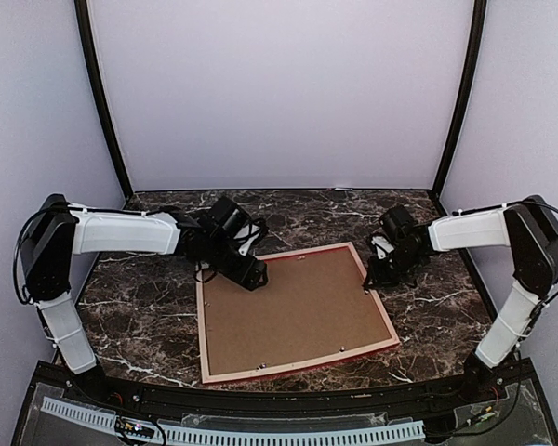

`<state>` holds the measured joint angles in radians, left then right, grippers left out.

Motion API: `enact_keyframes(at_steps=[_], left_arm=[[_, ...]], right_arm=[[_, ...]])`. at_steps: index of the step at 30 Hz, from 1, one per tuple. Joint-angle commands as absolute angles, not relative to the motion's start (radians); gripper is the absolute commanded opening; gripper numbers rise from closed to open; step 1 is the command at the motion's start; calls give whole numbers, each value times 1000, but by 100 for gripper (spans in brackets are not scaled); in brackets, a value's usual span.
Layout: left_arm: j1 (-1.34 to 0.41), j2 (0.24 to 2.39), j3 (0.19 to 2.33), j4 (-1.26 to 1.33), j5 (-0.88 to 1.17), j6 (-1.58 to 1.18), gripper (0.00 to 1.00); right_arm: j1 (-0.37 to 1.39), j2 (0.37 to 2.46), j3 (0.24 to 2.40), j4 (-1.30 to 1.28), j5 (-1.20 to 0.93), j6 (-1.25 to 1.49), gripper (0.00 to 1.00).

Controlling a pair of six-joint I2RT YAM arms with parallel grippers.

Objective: Put the photo into the frame
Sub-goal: Press the fastener onto the backboard, then pick up the photo frame from the center of the board.

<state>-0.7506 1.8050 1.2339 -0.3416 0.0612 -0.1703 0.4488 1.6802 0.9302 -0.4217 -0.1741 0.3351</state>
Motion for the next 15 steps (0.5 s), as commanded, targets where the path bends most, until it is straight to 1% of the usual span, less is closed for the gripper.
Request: enact_keyframes(at_steps=[1, 5, 8, 10, 11, 15], left_arm=[[-818, 1708, 1168, -318, 45, -192, 82], [-833, 1674, 1140, -304, 42, -222, 82], [-838, 1655, 1131, -302, 32, -223, 82], [-840, 1642, 1126, -299, 27, -220, 82], [-841, 1639, 1123, -298, 25, -215, 82], [-842, 1621, 1118, -302, 12, -205, 82]], right_arm=[[427, 1736, 993, -384, -126, 368, 10], [425, 1691, 969, -385, -134, 372, 37], [428, 1617, 908, -386, -153, 388, 52], [437, 1560, 862, -394, -158, 404, 57], [446, 1536, 838, -396, -162, 413, 59], [483, 1447, 749, -407, -159, 454, 60]])
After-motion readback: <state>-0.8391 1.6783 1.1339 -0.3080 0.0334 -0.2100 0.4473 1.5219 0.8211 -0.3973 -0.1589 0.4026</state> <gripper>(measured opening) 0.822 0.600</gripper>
